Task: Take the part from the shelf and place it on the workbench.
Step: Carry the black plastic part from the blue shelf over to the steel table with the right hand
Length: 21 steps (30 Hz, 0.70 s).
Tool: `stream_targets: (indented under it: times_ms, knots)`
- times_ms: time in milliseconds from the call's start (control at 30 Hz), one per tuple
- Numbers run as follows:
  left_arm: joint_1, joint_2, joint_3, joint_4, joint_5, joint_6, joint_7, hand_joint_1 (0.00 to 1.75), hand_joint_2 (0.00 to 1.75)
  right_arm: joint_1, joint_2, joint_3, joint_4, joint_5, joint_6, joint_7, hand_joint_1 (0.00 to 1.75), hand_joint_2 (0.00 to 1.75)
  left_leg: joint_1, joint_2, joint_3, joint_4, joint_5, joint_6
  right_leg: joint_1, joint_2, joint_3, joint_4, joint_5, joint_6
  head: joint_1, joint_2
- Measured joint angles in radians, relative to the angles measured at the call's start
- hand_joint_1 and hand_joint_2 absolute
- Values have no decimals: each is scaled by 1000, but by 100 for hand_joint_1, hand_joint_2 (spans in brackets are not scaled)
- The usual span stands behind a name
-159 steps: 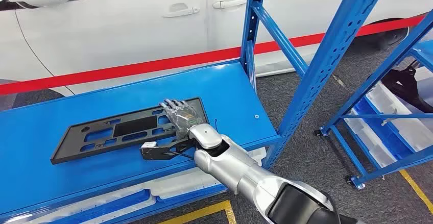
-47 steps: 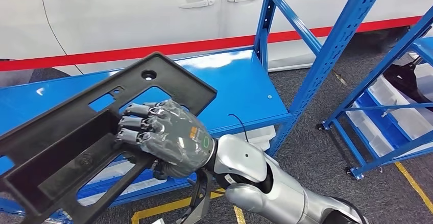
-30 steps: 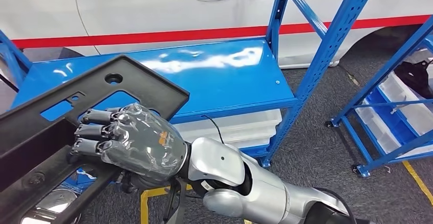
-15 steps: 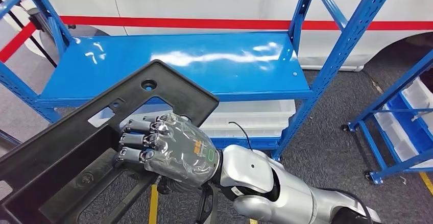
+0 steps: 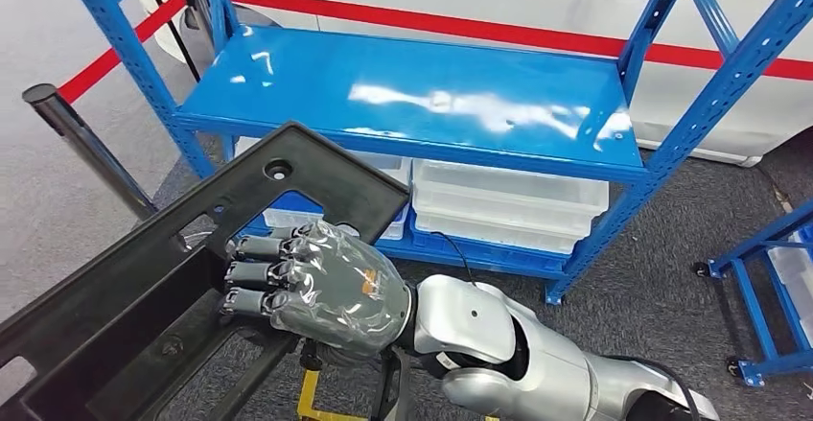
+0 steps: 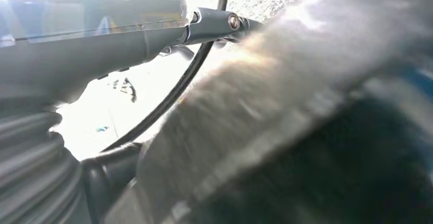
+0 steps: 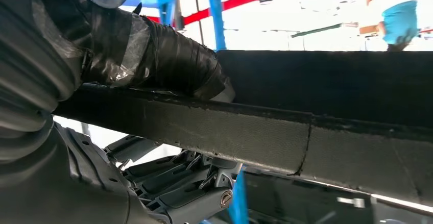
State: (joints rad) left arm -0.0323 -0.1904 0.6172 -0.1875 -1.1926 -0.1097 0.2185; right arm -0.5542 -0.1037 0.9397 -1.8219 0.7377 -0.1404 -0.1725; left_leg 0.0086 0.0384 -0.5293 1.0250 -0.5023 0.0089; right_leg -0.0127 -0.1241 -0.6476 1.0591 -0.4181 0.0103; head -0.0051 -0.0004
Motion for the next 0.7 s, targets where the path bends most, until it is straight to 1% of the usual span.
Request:
stream_targets:
  times_ms: [33,67,100,133,167,200,233,267,300,333,367,400,433,467,500,533,567,600,633,667,700]
  knots:
    - [0,0,0,0,1,-1,-1,0,175,0,-1,0,1,0,2,0,175,175,0,-8,-11,-3,13,12,-3,22,-6,14,-24,6,0,0]
    - [-2,-1,0,0,1,-1,-2,0,175,1,-2,0,2,0,3,1,175,175,1,-16,-25,-6,28,22,-5,51,-16,44,-67,11,0,0]
    - [-5,-2,0,0,1,-1,-3,0,175,2,-4,1,3,0,5,1,175,175,0,-24,-41,-6,43,28,-6,84,-26,91,-122,13,0,0]
    - [-8,-2,0,0,1,-2,-4,0,175,3,-5,1,4,0,8,1,175,175,-2,-34,-58,-5,57,31,-4,104,-36,147,-172,11,0,0]
    - [-9,-3,0,0,1,-2,-5,0,175,4,-7,1,5,1,13,2,175,175,-4,-46,-76,-5,72,33,-2,113,-42,200,-201,9,0,0]
    - [-9,-3,0,0,1,-2,-6,0,175,5,-8,2,7,2,19,4,175,175,-7,-57,-94,-4,86,34,1,117,-38,237,-207,5,0,0]
    - [-9,-3,0,0,1,-2,-7,0,175,5,-9,3,10,4,26,7,175,175,-10,-70,-112,-3,100,33,4,120,-21,243,-188,-1,0,0]
    - [-10,-3,0,0,0,-2,-9,0,175,6,-10,4,14,7,33,10,175,175,-12,-83,-128,-3,113,33,8,125,13,217,-158,-10,0,0]
    - [-11,-3,0,0,0,-3,-12,0,175,7,-12,6,19,11,39,12,175,175,-13,-96,-141,-2,126,31,12,141,60,161,-132,-20,0,0]
    - [-13,-4,0,0,-1,-3,-13,0,175,7,-13,8,24,14,44,15,175,175,-14,-108,-153,-2,139,29,16,163,112,88,-125,-31,0,0]
    - [-15,-5,0,0,-1,-4,-15,0,175,8,-14,9,31,17,47,17,175,175,-13,-120,-161,-4,153,26,19,182,153,25,-127,-37,0,0]
    - [-16,-5,0,0,-2,-4,-15,0,175,9,-16,10,38,20,49,18,175,175,-12,-130,-165,-8,166,21,22,198,178,-20,-135,-42,1,0]
    - [-16,-6,0,0,-3,-5,-15,0,175,10,-18,10,45,22,50,19,175,175,-10,-142,-168,-14,180,14,24,199,186,-45,-139,-44,1,0]
    - [-13,-5,0,0,-3,-5,-16,0,175,11,-19,10,53,24,51,20,175,175,-10,-155,-169,-23,195,6,24,189,181,-53,-130,-44,2,0]
    - [-11,-4,0,0,-4,-6,-16,0,175,12,-20,11,62,27,51,21,175,175,-10,-157,-173,-28,199,0,22,176,175,-61,-117,-47,2,0]
    - [-10,-3,0,0,-4,-6,-16,0,175,13,-21,11,69,29,52,22,175,175,-12,-146,-180,-21,185,-4,19,161,169,-69,-102,-51,1,0]
    - [-10,-2,-1,0,-5,-6,-16,0,175,15,-22,11,76,32,53,24,175,175,-12,-124,-191,4,148,-8,16,146,159,-76,-86,-56,1,0]
    - [-11,0,-1,0,-5,-6,-16,0,175,18,-23,11,81,35,53,27,175,175,-9,-95,-204,51,93,-11,15,130,149,-79,-72,-59,0,0]
    - [-12,1,-1,0,-5,-7,-16,0,175,22,-24,11,86,38,53,29,175,175,-5,-73,-218,114,38,-18,16,116,135,-79,-61,-62,0,0]
    - [-12,3,-1,0,-5,-7,-16,0,175,26,-25,12,91,41,53,31,175,175,1,-62,-228,181,2,-25,17,99,120,-76,-51,-61,0,0]
    - [-12,5,0,0,-5,-7,-16,0,175,30,-25,12,95,44,53,33,175,175,7,-57,-230,235,-7,-33,16,82,103,-70,-42,-59,0,0]
